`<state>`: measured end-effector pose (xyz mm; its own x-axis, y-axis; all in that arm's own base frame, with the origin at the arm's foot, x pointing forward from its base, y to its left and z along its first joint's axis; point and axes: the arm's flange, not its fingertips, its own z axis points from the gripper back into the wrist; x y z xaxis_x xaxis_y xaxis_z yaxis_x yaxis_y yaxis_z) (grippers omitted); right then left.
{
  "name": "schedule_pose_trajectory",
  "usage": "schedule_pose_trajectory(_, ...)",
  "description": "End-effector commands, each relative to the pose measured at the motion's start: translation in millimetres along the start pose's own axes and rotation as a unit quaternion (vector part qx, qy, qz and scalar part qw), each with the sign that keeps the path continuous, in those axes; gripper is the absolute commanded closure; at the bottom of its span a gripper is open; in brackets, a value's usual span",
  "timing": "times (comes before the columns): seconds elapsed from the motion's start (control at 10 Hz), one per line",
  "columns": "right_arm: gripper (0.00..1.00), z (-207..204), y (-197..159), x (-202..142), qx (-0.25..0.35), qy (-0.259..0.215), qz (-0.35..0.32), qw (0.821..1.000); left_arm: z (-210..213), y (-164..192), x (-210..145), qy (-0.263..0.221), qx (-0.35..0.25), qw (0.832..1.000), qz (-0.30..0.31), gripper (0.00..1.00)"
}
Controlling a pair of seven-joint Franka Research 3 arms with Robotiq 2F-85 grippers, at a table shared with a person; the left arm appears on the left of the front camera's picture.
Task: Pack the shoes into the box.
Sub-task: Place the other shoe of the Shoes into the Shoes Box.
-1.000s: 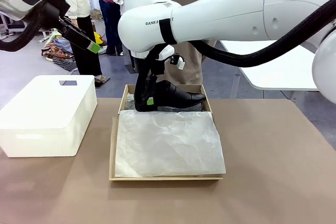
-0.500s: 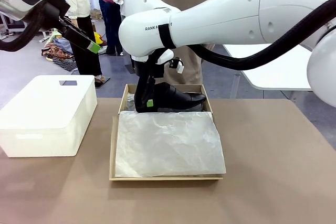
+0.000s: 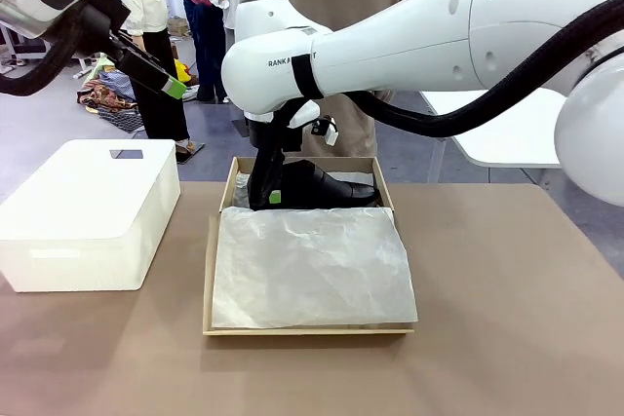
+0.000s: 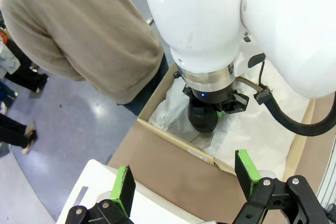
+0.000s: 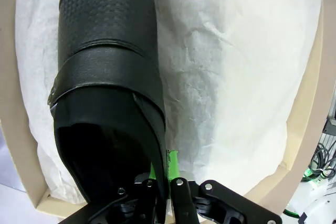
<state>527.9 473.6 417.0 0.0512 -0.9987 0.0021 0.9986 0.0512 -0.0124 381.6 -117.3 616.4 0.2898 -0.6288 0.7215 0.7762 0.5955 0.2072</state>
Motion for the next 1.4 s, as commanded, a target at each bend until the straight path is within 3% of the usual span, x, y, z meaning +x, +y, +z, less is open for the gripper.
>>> schedule_pose_trajectory(0.0, 1.00, 1, 3, -4, -0.009, 0.018, -0.024, 0.999, 1, 0, -1, -0.006, -0.006, 1.000, 0.002, 0.00)
schedule_pose_trajectory(0.2, 1.00, 0, 3, -4, -0.013, 0.019, -0.025, 0.999, 1, 0, -1, -0.006, -0.006, 1.000, 0.002, 0.00)
schedule_pose_trajectory(0.3, 0.88, 0, 3, -2, -0.010, 0.025, -0.022, 0.999, 1, 0, -1, -0.006, -0.006, 1.000, 0.002, 0.00)
schedule_pose_trajectory(0.7, 0.11, 23, 5, 6, 0.008, 0.022, -0.021, 1.000, 1, 0, -1, -0.006, -0.006, 1.000, 0.002, 0.00)
schedule_pose_trajectory(0.8, 0.00, 33, 8, 10, 0.013, 0.023, -0.023, 0.999, 1, 0, -1, -0.006, -0.006, 1.000, 0.002, 0.00)
schedule_pose_trajectory(1.3, 0.00, 72, 18, 18, 0.015, 0.020, -0.007, 1.000, 1, 0, -1, -0.006, -0.006, 1.000, 0.002, 0.00)
